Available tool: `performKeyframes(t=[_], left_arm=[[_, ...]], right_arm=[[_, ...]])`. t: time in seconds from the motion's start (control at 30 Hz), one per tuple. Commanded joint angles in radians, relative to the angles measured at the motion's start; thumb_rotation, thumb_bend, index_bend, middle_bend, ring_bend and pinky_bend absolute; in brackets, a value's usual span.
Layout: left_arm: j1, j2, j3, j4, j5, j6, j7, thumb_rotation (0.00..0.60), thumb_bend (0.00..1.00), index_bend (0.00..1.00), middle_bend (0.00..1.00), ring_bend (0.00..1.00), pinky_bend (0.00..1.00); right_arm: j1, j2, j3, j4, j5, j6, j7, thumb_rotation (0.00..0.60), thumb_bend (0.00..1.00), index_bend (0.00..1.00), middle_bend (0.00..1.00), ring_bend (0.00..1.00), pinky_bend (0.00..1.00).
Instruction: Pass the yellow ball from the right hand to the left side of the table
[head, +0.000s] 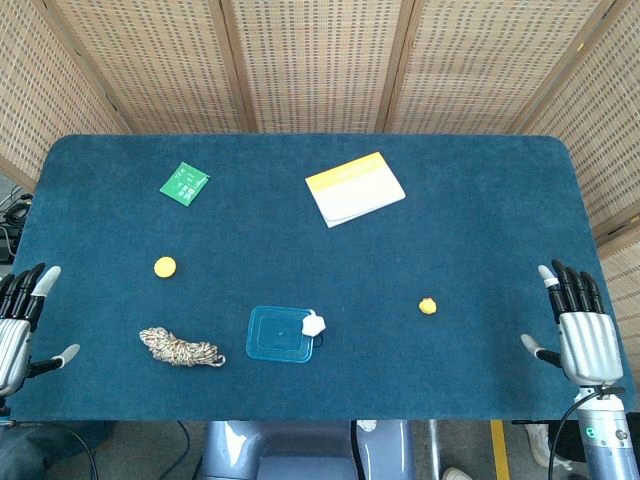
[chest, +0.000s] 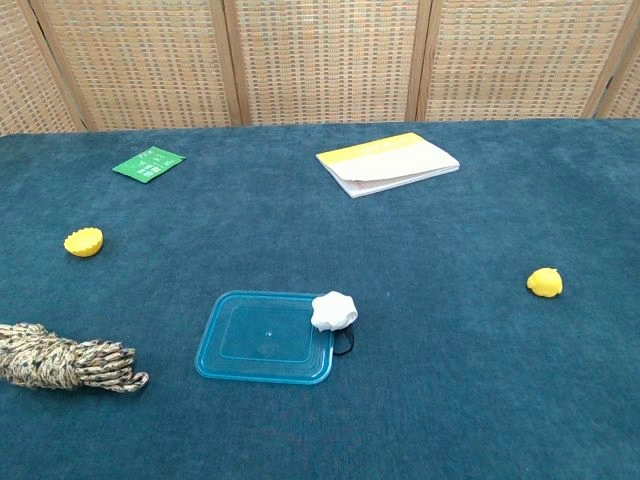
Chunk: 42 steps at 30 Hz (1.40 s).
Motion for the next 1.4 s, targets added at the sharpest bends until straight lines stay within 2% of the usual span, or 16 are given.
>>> performKeyframes(t=[0.03,0.17,0.27,0.37,0.57,0.73,0.87,1.07,1.4], left_arm=[[0.001,-0.001,0.001,0.001,-0.001,-0.002,0.002,0.600,0.05,0.00,0.00,0.00,0.00],[0.000,-0.003,0.001,0.003,-0.004,-0.005,0.000,0.600,0.05,0.00,0.00,0.00,0.00],[-0.004,-0.001,0.001,-0.002,-0.007,-0.015,0.002,0.600,0.05,0.00,0.00,0.00,0.00],[-0.009,-0.004,-0.003,-0.003,-0.013,-0.023,0.015,0.600,0.05,0.00,0.00,0.00,0.00],[-0.020,-0.012,-0.002,-0.013,-0.022,-0.047,0.054,0.600,0.05,0.00,0.00,0.00,0.00],[-0.033,-0.016,-0.008,-0.009,-0.048,-0.079,0.067,0.600,0.05,0.00,0.00,0.00,0.00],[-0.039,-0.016,-0.012,-0.009,-0.059,-0.089,0.065,0.600,0.05,0.00,0.00,0.00,0.00],[-0.046,-0.017,-0.012,-0.007,-0.069,-0.105,0.075,0.600,0.06,0.00,0.00,0.00,0.00],[-0.055,-0.016,-0.018,-0.012,-0.092,-0.120,0.078,0.600,0.05,0.00,0.00,0.00,0.00]], right_arm=[[0.000,0.000,-0.001,0.000,0.001,-0.001,0.000,0.600,0.00,0.00,0.00,0.00,0.00],[0.006,0.001,-0.007,-0.004,0.004,-0.023,0.006,0.600,0.00,0.01,0.00,0.00,0.00],[0.035,0.009,0.002,-0.014,0.028,-0.082,0.008,0.600,0.00,0.07,0.00,0.00,0.00],[0.105,0.017,0.020,-0.007,0.063,-0.205,0.016,0.600,0.00,0.12,0.00,0.00,0.00],[0.251,-0.028,0.048,0.090,0.126,-0.455,0.105,0.600,0.00,0.30,0.00,0.00,0.00],[0.319,-0.069,0.069,0.144,0.220,-0.581,0.135,0.600,0.00,0.33,0.00,0.00,0.00],[0.343,-0.103,0.072,0.170,0.266,-0.610,0.115,0.600,0.00,0.36,0.00,0.00,0.00],[0.369,-0.146,0.066,0.198,0.309,-0.635,0.081,0.600,0.06,0.42,0.00,0.00,0.00],[0.408,-0.213,0.060,0.244,0.361,-0.675,0.065,0.600,0.11,0.43,0.00,0.00,0.00]])
